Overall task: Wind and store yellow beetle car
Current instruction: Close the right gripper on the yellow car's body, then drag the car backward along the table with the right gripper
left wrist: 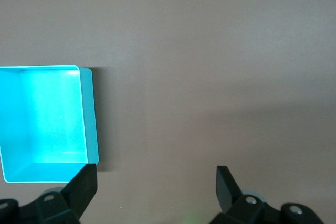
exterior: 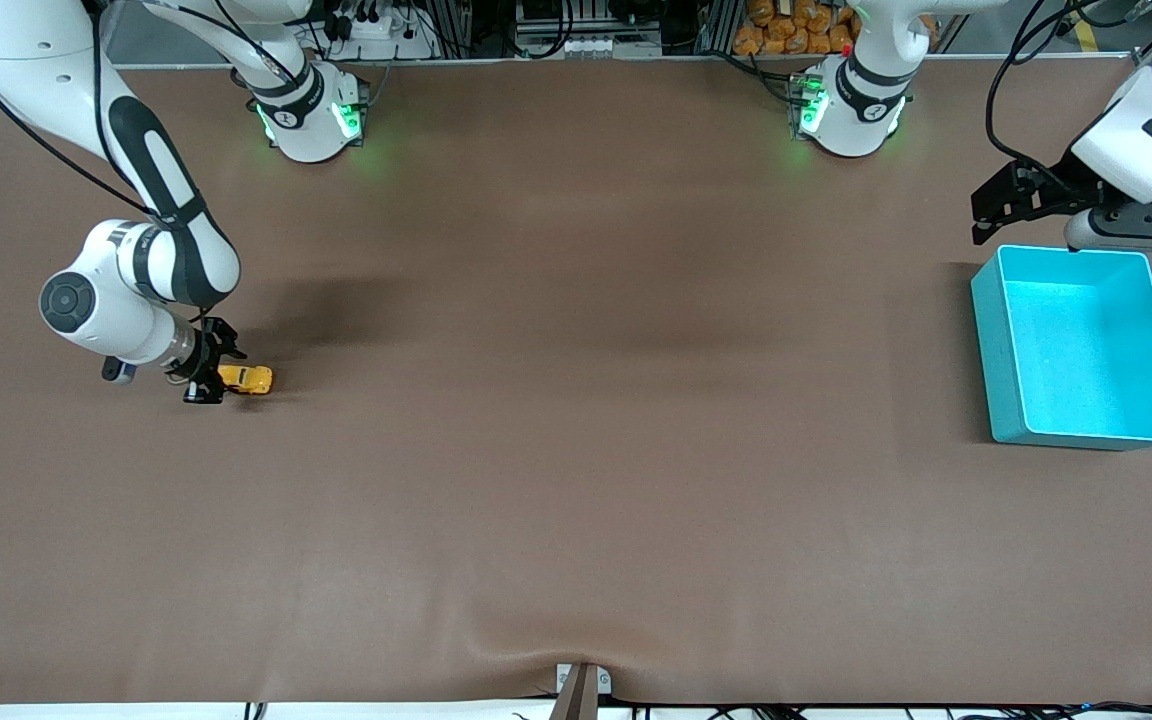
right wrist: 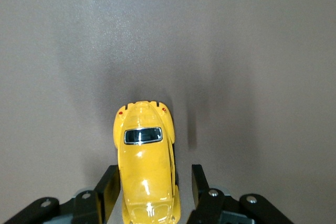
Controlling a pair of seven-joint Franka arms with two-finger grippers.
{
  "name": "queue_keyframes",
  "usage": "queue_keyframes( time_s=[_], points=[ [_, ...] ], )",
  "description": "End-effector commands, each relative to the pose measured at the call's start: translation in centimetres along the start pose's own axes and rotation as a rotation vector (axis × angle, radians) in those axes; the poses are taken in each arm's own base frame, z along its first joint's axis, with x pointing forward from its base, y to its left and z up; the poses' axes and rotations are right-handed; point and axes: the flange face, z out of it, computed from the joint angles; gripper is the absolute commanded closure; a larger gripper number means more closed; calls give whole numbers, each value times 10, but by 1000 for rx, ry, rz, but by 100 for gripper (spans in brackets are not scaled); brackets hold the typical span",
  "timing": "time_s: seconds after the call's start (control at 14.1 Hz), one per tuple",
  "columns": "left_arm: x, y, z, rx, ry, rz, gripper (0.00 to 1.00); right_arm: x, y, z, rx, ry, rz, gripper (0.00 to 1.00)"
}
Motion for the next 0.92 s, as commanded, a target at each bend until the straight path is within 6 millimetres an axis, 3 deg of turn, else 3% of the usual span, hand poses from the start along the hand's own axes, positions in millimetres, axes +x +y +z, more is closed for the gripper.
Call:
queue_keyframes(
  time_s=[0.0,0.07,0.14,0.21,0.85],
  points=[
    [2,-1,-5,-7,13,5,0,-3,0,-8,2,-7,14,43],
    [2,-1,-5,-7,13,5,0,-3,0,-7,2,-7,14,52],
    [2,-1,-5,-7,13,5,0,-4,1,-4,-3,-3,9,75],
    [2,-1,-5,-7,13,5,0,-3,1,-2,-3,-2,8,82],
    [2,-2,-5,-7,13,3,0,5,-11,16,-18,35,-25,83]
  ],
)
